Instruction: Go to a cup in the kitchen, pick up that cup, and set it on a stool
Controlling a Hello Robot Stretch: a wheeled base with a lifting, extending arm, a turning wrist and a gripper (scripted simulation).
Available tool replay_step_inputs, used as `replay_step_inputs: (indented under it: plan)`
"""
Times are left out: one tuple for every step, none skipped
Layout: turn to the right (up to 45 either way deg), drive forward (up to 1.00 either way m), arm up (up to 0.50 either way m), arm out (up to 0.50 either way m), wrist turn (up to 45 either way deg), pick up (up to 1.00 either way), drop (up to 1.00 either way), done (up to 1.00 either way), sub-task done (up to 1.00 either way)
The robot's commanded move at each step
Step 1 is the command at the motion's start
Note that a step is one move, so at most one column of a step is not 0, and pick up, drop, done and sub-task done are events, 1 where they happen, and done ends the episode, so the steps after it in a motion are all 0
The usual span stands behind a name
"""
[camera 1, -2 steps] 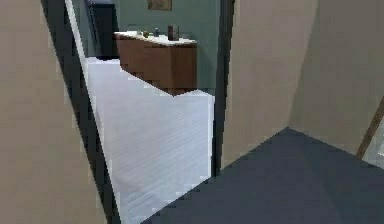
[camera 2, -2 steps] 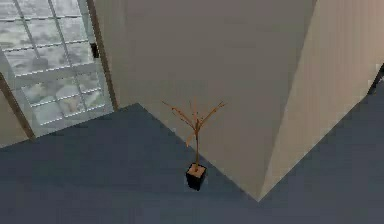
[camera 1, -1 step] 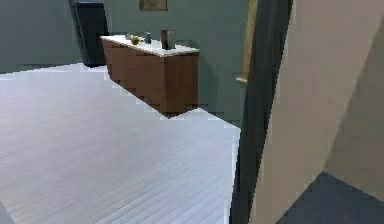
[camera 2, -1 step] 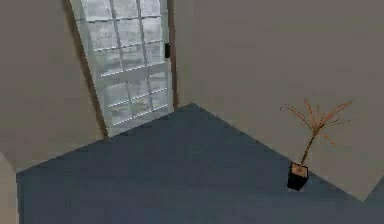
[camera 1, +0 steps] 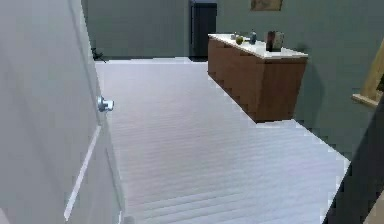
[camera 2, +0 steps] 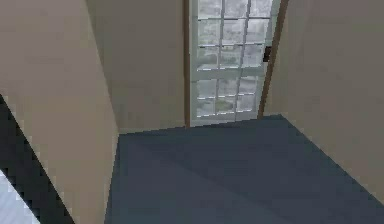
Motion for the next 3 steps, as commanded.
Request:
replay_step_inputs:
  plan:
    - [0.0,0.2,0.0,0.0,0.0,0.0,0.0,0.0,0.0]
    - [-6.0,0.0,0.0,0.0,0.0,0.0,0.0,0.0,0.0]
    - [0.0,1.0,0.0,0.0,0.0,0.0,0.0,0.0,0.0]
